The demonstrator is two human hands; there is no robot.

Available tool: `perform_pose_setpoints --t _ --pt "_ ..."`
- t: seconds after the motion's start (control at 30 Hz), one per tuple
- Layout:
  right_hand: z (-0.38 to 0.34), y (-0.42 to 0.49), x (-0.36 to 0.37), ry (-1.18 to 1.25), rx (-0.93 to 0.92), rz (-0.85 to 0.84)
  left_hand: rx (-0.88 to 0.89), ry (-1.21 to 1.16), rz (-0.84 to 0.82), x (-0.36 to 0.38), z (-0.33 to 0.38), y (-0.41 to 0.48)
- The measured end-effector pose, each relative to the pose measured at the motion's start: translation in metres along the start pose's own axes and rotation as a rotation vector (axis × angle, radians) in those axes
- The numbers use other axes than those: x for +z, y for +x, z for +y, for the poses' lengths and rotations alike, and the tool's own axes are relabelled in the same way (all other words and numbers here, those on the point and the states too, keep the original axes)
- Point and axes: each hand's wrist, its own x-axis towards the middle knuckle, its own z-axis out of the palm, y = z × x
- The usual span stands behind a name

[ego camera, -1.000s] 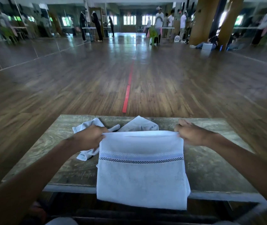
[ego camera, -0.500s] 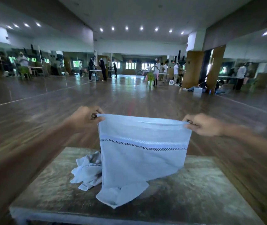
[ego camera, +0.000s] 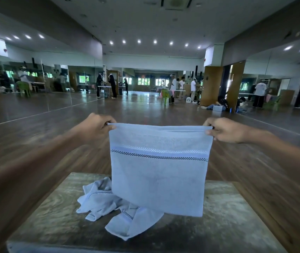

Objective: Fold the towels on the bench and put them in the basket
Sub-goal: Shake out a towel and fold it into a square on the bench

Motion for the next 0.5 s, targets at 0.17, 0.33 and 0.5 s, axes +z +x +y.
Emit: perform_pose_setpoints --t 0.17,0.33,0.5 --pt "-0.002 -0.01 0.007 0.125 -0.078 0.033 -0.031 -0.012 -0.022 -0.004 -0.003 -0.003" --pt "-0.006 -0.022 0.009 0.138 -0.193 0.066 -0.074 -0.018 -0.022 -0.008 -0.003 -0.003" --pt "-0.001 -0.026 0.011 0.035 -0.183 0.089 -0.076 -0.033 -0.023 -0.009 0.0 -0.006"
